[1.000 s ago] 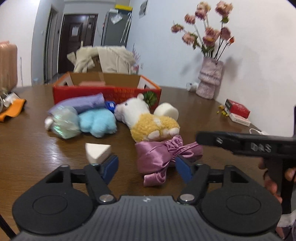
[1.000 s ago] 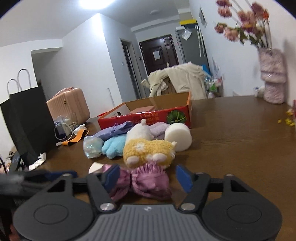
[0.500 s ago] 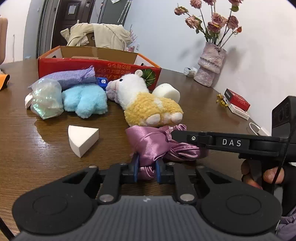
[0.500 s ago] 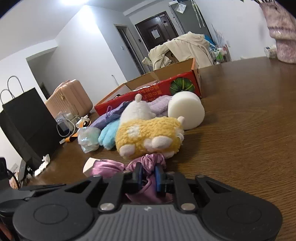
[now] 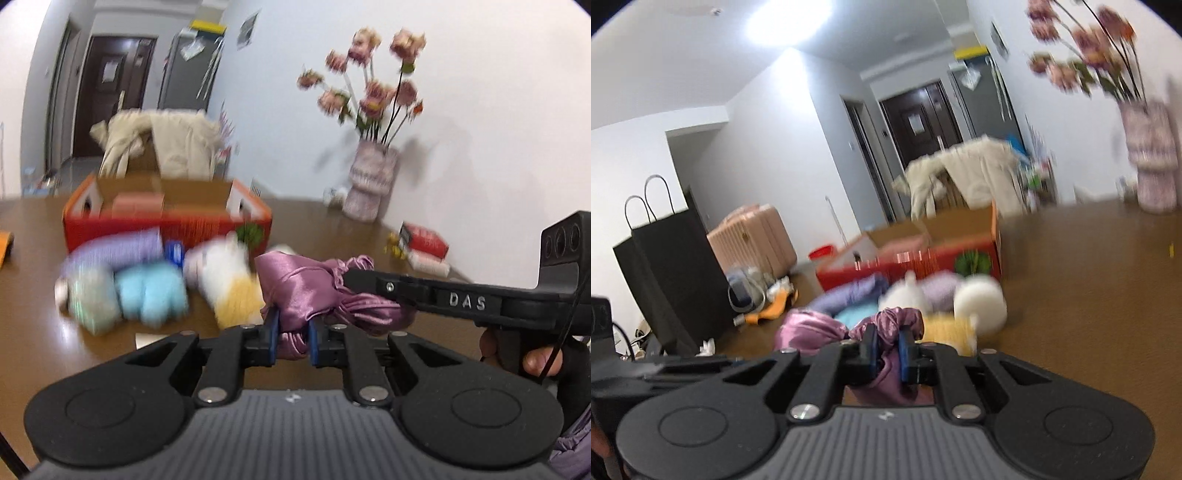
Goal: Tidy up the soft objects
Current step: 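Carry the pink satin bow into the box beside the sponge and release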
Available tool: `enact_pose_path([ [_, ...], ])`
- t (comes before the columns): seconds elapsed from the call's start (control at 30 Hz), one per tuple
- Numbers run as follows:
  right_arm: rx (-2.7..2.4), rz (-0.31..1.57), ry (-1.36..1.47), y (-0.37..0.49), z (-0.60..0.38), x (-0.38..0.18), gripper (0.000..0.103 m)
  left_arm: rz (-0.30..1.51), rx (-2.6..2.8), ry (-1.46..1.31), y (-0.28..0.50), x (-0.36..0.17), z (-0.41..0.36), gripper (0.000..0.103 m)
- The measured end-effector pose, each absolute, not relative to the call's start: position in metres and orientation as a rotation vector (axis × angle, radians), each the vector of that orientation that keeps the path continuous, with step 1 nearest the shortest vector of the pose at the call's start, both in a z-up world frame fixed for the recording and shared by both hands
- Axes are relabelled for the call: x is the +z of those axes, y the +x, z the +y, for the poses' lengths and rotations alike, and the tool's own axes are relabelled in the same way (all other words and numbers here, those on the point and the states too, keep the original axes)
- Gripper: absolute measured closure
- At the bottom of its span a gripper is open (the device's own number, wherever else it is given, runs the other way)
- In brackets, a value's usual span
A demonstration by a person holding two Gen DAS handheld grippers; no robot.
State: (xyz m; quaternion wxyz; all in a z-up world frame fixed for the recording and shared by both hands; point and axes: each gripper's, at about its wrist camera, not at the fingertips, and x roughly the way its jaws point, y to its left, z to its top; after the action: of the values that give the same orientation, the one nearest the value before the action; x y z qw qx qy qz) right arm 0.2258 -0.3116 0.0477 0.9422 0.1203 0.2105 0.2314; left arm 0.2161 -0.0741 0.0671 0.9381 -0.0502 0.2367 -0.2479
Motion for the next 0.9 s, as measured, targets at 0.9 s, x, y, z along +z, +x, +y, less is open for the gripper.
enact_pose_path([
  [0.9, 0.097, 0.767, 0.014, 0.701, -0.228, 0.021, 0.066, 0.894, -0.369, -0.24, 0.698, 0.003, -0.055, 0.067],
])
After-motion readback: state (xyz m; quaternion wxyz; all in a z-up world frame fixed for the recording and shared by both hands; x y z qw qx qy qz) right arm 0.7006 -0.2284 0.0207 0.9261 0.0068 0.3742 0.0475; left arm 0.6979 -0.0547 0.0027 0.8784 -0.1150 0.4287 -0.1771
